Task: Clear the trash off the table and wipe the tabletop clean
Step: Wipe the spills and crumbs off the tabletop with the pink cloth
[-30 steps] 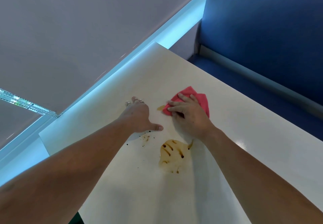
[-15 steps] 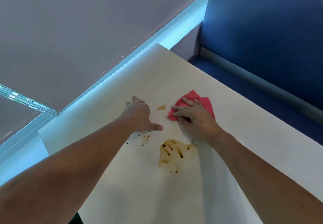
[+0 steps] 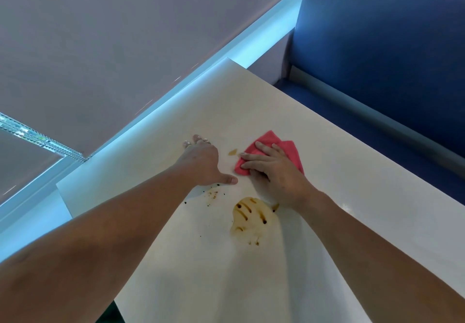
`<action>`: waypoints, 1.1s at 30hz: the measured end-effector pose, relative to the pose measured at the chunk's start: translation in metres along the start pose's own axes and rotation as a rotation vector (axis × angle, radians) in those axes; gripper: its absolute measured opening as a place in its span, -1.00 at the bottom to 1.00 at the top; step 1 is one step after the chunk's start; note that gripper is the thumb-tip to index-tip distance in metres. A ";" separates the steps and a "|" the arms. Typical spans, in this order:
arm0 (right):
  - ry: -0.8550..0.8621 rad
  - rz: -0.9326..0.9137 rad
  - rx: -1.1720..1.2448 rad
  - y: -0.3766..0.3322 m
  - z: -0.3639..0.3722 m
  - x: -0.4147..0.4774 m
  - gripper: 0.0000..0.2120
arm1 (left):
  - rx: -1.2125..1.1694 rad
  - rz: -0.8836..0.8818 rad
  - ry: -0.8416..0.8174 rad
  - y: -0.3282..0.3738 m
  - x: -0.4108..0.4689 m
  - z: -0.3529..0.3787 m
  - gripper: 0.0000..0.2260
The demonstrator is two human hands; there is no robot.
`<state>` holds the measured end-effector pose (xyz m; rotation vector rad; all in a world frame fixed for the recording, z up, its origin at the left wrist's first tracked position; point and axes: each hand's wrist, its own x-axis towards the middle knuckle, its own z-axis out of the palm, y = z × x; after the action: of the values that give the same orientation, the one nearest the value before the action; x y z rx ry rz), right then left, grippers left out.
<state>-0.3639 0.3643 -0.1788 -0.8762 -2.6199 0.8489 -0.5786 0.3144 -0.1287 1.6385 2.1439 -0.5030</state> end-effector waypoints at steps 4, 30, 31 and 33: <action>0.042 0.072 -0.018 0.016 -0.010 0.011 -0.69 | 0.007 0.022 -0.003 -0.002 0.005 0.003 -0.10; 0.069 0.102 -0.049 -0.010 0.018 0.048 -0.66 | 0.000 0.026 0.007 -0.005 0.007 0.003 -0.15; 0.063 0.075 -0.048 -0.010 0.018 0.041 -0.65 | 0.000 0.024 0.004 -0.004 0.008 0.003 -0.12; 0.043 0.033 -0.052 -0.006 0.016 0.025 -0.62 | -0.010 0.018 0.005 -0.003 0.007 0.002 -0.14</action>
<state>-0.3928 0.3685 -0.1867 -0.9428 -2.6082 0.7642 -0.5833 0.3186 -0.1342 1.6535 2.1298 -0.4829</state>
